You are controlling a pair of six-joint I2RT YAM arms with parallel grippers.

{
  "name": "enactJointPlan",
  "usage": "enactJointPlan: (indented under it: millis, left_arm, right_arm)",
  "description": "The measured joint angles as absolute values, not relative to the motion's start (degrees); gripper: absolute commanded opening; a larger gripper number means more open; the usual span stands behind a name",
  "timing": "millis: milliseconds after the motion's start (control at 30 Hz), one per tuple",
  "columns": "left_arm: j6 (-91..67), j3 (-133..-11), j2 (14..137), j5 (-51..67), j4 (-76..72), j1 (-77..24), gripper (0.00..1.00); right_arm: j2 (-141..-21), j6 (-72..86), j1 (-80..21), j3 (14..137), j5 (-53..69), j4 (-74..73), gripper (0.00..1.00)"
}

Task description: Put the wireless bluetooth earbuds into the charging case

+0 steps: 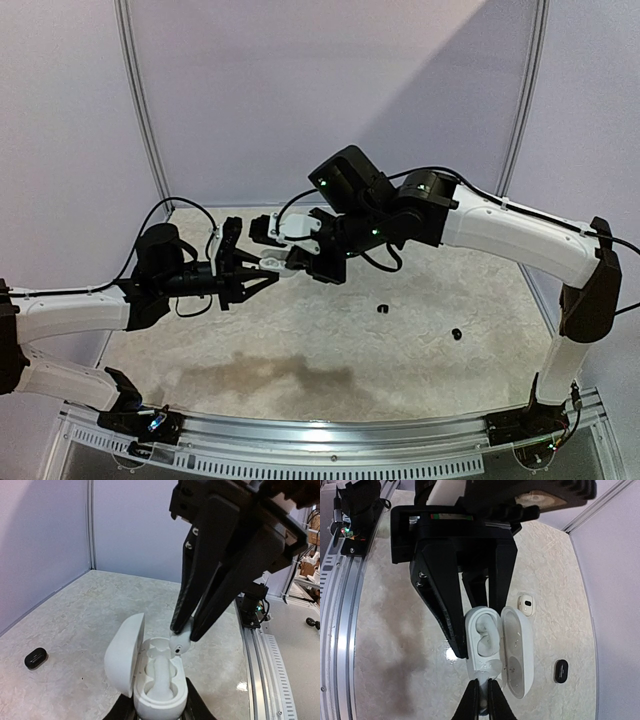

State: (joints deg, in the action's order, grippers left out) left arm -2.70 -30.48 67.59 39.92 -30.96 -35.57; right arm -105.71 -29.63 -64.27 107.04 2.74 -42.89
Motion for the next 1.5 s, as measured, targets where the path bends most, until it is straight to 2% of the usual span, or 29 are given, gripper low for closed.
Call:
enactJointPlan:
  millis: [67, 1400, 1500]
  left_arm:
    - [-2.55, -30.48, 67.61, 39.88, -30.96, -35.57, 0.00]
    - [0.40, -30.48, 67.61, 44.18, -30.92, -35.57, 0.00]
    - [0.40, -30.48, 67.64, 44.18, -30.94, -35.57, 0.00]
  right_arm:
    - [-105.71, -29.58, -64.27, 107.04, 2.74, -42.89, 0.00]
    - [-105.10, -34.54, -63.61, 105.36, 6.68, -41.36, 0.00]
    - [-105.08, -35.14, -63.61, 105.30, 6.66, -41.25, 0.04]
